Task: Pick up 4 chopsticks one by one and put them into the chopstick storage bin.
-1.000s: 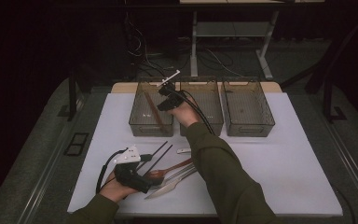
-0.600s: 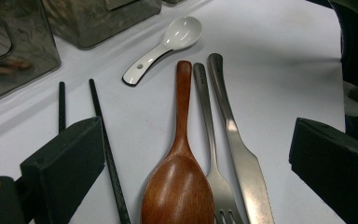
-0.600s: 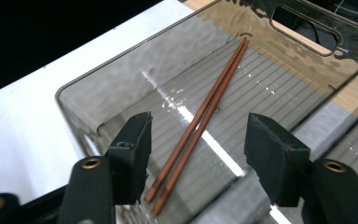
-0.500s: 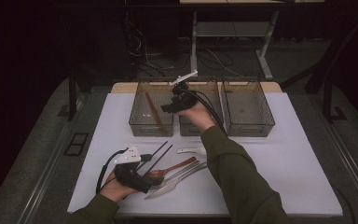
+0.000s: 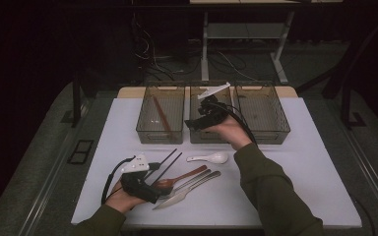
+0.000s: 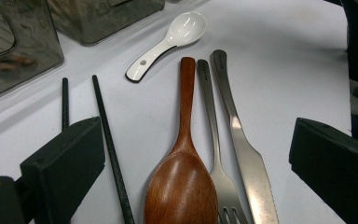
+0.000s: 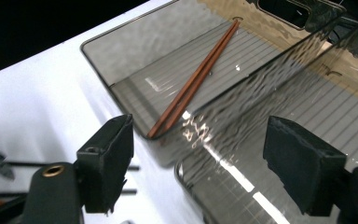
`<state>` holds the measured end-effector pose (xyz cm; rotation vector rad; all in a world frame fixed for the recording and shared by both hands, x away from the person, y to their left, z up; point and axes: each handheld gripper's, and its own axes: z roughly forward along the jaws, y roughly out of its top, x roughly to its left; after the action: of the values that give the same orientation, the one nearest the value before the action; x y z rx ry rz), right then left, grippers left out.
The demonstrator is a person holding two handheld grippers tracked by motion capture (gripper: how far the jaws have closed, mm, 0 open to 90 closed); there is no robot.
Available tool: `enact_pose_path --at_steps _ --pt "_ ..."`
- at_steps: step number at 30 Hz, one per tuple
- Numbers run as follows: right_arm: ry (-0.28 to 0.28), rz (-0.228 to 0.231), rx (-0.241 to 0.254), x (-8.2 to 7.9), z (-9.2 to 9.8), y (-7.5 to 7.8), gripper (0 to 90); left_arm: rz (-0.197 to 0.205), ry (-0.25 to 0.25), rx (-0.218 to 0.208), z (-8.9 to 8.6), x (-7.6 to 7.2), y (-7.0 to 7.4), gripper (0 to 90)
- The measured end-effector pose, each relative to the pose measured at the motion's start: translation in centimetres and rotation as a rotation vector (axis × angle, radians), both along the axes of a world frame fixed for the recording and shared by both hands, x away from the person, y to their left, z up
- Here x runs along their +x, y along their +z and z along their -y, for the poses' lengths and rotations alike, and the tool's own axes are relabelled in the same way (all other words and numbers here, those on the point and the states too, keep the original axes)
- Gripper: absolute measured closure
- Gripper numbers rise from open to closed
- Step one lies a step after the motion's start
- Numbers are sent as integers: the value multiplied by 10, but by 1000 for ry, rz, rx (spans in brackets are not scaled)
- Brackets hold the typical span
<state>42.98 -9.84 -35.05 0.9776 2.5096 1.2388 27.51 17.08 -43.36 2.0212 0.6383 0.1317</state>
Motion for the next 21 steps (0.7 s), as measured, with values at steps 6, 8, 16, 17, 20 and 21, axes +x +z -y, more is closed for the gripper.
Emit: enact_pose_path --at_steps 6,8,16,17,20,21 --pt "19 7 10 -16 22 -4 200 0 1 -1 -1 0 0 24" --pt "17 12 12 -22 30 -6 200 0 2 -2 -1 0 0 25" --pt "21 45 27 -50 59 -18 175 1 6 1 -1 1 0 25" --pt "25 53 26 -54 62 -19 174 2 4 2 -1 1 0 25" --pt "18 76 33 -64 70 -23 160 2 6 3 -1 0 0 25" --pt "15 81 40 -68 74 -25 160 3 6 3 -1 0 0 25"
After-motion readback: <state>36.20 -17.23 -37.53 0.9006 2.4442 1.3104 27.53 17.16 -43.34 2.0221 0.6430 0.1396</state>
